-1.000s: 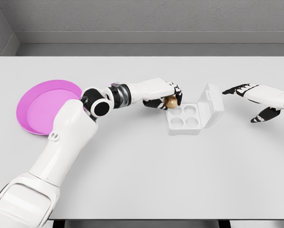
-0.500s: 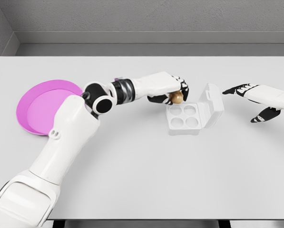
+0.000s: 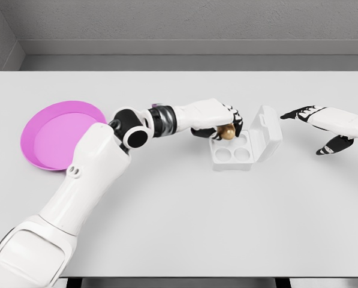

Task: Pack egg into the box and close the box lid

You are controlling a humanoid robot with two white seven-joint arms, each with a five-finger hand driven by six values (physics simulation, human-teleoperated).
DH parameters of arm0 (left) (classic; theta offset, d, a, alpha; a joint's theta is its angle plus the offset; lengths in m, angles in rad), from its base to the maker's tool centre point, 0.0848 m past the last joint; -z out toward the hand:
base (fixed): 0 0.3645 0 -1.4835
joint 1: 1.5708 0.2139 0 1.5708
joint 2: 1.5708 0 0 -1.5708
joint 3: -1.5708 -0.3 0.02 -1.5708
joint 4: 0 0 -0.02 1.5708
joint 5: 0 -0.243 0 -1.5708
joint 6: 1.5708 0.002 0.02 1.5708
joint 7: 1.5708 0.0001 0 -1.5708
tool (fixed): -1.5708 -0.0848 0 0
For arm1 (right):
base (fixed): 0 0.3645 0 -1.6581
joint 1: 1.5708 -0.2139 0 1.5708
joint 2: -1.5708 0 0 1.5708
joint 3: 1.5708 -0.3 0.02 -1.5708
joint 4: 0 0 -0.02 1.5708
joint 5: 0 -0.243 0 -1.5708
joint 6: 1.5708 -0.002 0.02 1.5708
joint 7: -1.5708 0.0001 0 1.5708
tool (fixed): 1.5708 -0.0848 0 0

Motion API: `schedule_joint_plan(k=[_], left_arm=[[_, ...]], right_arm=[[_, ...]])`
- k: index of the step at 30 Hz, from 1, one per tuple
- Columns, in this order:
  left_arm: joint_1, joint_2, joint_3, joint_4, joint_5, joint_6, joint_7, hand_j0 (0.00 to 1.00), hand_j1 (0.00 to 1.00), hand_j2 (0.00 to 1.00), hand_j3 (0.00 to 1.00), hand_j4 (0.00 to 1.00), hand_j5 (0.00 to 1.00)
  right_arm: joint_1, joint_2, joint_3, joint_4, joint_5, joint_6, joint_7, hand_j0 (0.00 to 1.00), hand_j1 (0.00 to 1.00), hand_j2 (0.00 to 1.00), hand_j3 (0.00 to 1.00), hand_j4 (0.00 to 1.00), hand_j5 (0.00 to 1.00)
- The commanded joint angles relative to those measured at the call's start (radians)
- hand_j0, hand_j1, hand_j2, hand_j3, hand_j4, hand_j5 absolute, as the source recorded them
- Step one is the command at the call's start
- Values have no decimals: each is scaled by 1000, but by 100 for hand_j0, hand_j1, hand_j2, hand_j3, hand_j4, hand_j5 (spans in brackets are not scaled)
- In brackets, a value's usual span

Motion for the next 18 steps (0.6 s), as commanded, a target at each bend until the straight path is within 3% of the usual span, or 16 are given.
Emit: schedule_joint_plan(k=[1,4,18], left_arm=[[0,0,-4,-6,8,3,0,49,49,49,49,49,49],[2,0,-3,-9,9,3,0,63,63,63,63,63,63],[12,0,12,-52,12,4,0,83,83,83,83,83,83]], right_arm=[[0,-1,0,0,-7,3,0,100,100,100,100,100,100],[0,-1,0,0,-7,3,0,100,100,100,100,100,100],[0,0,0,0,-7,3,0,100,100,100,100,100,100]])
